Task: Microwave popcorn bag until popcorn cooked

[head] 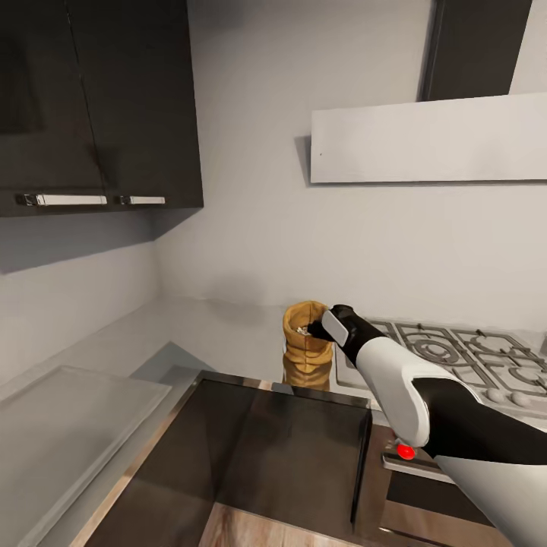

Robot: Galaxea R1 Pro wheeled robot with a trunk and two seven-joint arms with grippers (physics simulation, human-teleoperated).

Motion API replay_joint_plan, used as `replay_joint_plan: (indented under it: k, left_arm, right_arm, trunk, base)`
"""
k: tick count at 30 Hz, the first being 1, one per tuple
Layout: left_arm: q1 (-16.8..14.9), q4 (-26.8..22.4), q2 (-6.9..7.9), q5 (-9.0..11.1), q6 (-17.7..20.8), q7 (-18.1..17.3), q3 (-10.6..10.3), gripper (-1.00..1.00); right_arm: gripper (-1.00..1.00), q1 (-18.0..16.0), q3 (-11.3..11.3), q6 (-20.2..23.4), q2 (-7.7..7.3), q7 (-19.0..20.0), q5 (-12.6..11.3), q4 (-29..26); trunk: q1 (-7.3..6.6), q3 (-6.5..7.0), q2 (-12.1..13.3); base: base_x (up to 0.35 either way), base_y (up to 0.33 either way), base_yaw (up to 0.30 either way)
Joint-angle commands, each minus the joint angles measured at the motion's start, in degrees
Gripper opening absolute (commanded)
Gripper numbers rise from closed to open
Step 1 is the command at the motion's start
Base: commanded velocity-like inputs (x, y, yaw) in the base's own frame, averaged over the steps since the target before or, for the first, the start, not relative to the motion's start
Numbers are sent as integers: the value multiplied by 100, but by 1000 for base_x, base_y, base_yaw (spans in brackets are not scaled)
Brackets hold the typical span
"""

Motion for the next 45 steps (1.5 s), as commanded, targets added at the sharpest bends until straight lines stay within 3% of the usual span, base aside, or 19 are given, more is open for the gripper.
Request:
replay_joint_plan:
  k: [1, 23, 31, 45]
  left_arm:
    - [-1, -3, -2, 38, -11, -1, 12, 100]
    - [-1, 6, 0, 29, -11, -5, 3, 100]
    - [-1, 6, -1, 30, -11, -3, 3, 100]
    - [-1, 6, -2, 30, -11, -3, 3, 100]
  right_arm:
    - [100, -2, -45, 9, 4, -37, -23, -23]
    - [100, -2, -45, -34, 4, 5, -8, -13]
    - [100, -2, -45, -564, 4, 24, -25, 469]
    - [100, 6, -45, -616, 4, 35, -37, 519]
  trunk:
    - [1, -7, -5]
    - [1, -7, -5]
    - [1, -7, -5]
    - [1, -7, -5]
  base:
    - [0, 0, 0]
    - [102, 0, 0]
    - [1, 0, 0]
    - [0, 0, 0]
